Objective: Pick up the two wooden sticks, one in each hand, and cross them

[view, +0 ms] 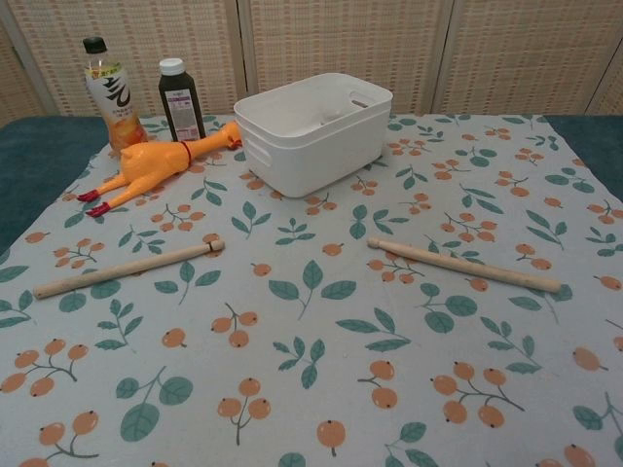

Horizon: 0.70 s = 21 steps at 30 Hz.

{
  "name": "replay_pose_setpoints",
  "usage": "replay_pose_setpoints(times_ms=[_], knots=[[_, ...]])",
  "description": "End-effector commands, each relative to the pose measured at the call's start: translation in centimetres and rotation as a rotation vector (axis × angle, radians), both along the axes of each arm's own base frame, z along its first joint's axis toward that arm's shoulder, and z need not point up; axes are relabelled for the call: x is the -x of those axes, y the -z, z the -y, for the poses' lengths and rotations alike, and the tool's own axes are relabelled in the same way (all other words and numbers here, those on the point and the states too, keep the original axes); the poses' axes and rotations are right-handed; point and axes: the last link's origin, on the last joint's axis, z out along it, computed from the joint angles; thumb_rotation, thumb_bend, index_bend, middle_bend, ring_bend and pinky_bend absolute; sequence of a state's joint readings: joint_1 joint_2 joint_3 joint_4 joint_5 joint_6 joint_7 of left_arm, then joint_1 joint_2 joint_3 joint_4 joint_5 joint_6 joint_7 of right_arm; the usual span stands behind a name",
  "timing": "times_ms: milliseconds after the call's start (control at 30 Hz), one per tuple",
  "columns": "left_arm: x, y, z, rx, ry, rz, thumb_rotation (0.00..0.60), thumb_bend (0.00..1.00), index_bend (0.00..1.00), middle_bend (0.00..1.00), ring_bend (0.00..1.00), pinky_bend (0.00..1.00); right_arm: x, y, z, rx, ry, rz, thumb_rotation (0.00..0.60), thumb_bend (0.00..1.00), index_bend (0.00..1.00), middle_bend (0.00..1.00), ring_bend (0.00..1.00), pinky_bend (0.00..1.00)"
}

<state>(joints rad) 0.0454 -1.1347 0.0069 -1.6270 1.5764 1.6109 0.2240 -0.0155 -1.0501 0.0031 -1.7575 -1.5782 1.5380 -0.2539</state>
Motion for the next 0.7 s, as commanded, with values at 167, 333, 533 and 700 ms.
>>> replay_pose_setpoints(times_ms=[167, 333, 533, 700], knots=[[-0.5, 2.5, -1.4, 0.042, 0.066, 0.023, 0.600, 0.44, 0.02, 0.10, 0.06, 0.16, -0.1, 0.5, 0.4, 0.004, -0.011, 0.001, 0.600, 0.32, 0.00, 0.00, 0.00, 0.00], [-0.8, 4.8, -2.4, 0.101, 0.080, 0.058, 0.600, 0.44, 0.05, 0.13, 0.07, 0.16, -0.3, 0.8, 0.8, 0.010, -0.020, -0.002, 0.600, 0.32, 0.00, 0.00, 0.00, 0.00], [-4.3, 12.2, -6.6, 0.251, 0.126, 0.070, 0.600, 0.44, 0.10, 0.17, 0.10, 0.17, -0.7, 1.8, 2.4, -0.010, -0.015, -0.011, 0.600, 0.32, 0.00, 0.00, 0.00, 0.00], [-5.2, 15.8, -8.6, 0.257, 0.082, 0.013, 0.600, 0.44, 0.13, 0.22, 0.11, 0.17, 0.0, 2.0, 2.4, -0.013, 0.020, -0.027, 0.600, 0.32, 0.00, 0.00, 0.00, 0.00]])
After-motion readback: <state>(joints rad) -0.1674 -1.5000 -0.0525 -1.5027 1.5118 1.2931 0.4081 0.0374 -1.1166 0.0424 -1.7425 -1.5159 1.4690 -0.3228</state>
